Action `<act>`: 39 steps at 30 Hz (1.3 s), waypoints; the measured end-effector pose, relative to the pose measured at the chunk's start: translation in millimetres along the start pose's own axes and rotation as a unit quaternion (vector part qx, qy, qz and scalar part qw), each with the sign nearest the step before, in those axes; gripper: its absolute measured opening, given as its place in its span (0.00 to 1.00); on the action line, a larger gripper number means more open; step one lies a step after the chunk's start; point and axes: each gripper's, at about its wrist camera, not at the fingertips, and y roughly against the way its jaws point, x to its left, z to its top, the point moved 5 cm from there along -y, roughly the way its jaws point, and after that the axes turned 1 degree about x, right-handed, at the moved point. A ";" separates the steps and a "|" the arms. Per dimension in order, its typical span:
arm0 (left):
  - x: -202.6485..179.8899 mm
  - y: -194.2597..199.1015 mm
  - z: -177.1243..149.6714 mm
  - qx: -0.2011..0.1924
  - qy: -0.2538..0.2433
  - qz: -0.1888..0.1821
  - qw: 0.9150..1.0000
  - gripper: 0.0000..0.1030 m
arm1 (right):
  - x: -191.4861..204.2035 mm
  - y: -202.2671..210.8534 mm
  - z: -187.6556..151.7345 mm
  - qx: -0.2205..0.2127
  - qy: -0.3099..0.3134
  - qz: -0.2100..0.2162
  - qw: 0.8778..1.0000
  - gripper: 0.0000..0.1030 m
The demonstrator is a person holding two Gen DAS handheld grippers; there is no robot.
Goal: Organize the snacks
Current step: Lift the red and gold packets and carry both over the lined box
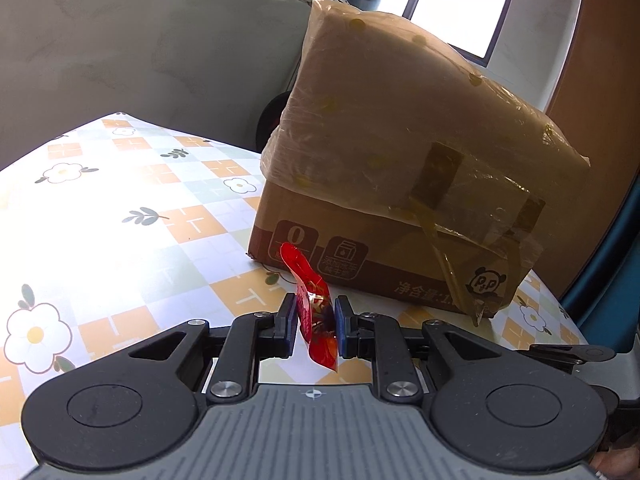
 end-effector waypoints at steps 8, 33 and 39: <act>1.4 -2.8 -1.2 0.003 -0.001 -0.005 1.000 0.20 | -3.2 -4.2 -1.6 0.000 -0.020 -0.006 1.000 0.36; 3.0 -11.9 -5.7 0.007 0.009 -0.007 1.000 0.20 | 9.4 -10.9 -0.3 0.009 0.006 -0.026 1.000 0.44; -0.4 -10.4 -5.1 0.007 0.006 -0.011 1.000 0.20 | -2.5 -3.3 -0.9 0.003 -0.027 -0.007 1.000 0.33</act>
